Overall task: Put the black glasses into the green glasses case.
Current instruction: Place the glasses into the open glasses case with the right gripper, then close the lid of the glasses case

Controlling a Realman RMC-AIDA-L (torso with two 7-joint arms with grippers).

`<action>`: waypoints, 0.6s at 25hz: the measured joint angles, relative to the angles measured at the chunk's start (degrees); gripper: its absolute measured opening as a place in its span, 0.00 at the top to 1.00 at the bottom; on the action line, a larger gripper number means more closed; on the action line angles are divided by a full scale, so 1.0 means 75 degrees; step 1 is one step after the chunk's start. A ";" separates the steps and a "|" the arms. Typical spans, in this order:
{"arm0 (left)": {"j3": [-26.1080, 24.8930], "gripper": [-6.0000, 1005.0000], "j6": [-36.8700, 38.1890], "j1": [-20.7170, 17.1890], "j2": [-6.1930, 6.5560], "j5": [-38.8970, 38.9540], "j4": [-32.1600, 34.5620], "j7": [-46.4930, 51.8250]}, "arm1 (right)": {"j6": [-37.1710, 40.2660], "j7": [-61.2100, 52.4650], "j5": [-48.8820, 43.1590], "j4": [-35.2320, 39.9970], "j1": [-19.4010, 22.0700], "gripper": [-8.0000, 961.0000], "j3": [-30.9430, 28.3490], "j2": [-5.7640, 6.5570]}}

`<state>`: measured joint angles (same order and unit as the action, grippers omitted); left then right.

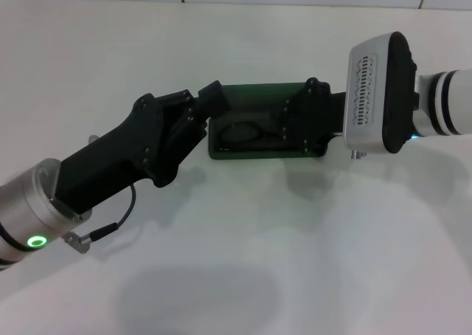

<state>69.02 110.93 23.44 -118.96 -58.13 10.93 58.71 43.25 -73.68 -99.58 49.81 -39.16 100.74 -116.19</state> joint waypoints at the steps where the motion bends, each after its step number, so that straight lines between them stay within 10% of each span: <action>1: -0.0001 0.95 0.0004 -0.0002 0.0000 0.0000 0.0000 0.0001 | -0.0013 -0.0003 0.0000 0.0042 0.0048 0.87 -0.0002 0.0000; 15: -0.0239 0.95 -0.0063 0.0035 0.0148 0.0273 -0.0003 0.0223 | 0.0898 -0.0105 0.2045 0.1981 0.2163 0.87 -0.0472 0.0045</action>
<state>67.23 110.46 23.71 -117.85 -56.09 10.90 60.38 49.98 -74.47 -84.24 64.67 -22.94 97.20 -115.85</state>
